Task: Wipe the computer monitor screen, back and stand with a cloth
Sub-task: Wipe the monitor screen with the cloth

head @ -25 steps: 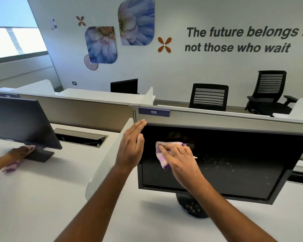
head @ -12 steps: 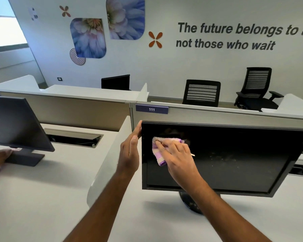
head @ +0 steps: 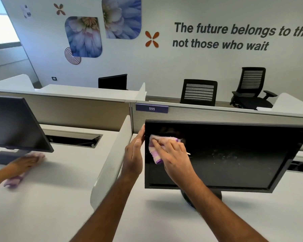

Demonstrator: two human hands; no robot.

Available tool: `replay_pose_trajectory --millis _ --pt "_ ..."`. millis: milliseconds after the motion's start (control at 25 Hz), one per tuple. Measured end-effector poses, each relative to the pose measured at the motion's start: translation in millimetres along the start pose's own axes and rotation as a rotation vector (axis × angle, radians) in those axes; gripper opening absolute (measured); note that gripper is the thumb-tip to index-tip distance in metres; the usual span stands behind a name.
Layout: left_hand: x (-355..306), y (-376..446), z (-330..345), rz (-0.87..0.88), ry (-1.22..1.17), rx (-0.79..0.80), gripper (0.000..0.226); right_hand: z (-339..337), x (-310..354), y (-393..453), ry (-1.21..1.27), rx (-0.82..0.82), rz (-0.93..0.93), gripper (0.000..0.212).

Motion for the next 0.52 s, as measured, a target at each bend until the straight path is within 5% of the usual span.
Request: replay_pose_trajectory --millis 120,360,520 --pt "0.1 -0.4 -0.3 0.011 0.001 0.014 0.065 16.4 -5.2 -22.3 -0.047 0.098 -0.073 0.094" --pt "4.9 -12.0 10.6 0.009 -0.044 0.022 0.055 -14.0 -23.5 -5.0 -0.039 -0.005 0.017 0.076" --pt "9.0 -13.6 13.2 -0.019 -0.063 0.043 0.058 8.5 -2.6 -9.2 -0.012 0.059 -0.042 0.082"
Point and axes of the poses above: each hand's wrist, its own y-axis towards the middle knuckle, its own z-axis out of the palm, x = y × z, the point moved 4 cm from there along y, towards the middle knuckle, and after that the axes turned 11 degrees about x, right-handed, at the moved point
